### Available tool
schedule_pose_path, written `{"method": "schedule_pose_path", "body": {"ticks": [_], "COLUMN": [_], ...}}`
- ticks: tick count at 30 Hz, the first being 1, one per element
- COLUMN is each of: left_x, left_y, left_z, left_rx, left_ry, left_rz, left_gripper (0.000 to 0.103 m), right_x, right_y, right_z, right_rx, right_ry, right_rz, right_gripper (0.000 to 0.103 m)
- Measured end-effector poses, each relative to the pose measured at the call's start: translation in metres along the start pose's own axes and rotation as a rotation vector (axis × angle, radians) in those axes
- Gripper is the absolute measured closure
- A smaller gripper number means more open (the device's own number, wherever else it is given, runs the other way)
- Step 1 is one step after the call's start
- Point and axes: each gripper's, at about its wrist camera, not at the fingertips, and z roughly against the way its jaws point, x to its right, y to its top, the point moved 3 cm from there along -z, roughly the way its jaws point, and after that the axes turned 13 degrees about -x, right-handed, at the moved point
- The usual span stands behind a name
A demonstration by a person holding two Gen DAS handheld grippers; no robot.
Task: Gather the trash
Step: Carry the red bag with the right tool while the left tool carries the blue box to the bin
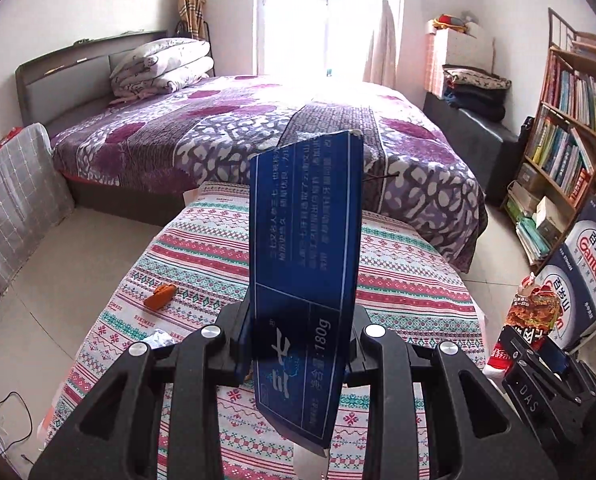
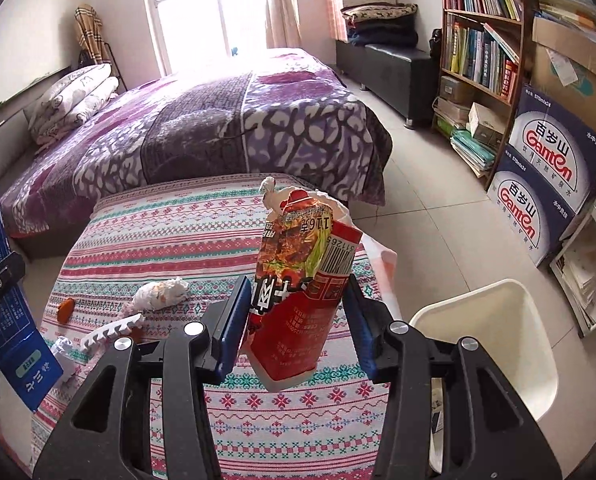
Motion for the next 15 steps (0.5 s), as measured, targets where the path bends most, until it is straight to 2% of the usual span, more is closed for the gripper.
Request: {"method": "schedule_pose_path", "body": {"ticks": [15], "left_x": [0.094], "left_y": [-0.01], "left_z": [-0.003], "left_rx": [-0.006], "left_ry": [-0.083], "left_rz": [-0.103], "left_gripper": [0.071], "right_x": [0.09], "right_y": [0.009], "right_z": [0.009], "right_rx": [-0.028], "right_ry": [-0.044], "right_rz": [-0.149], "right_gripper": [0.057]}}
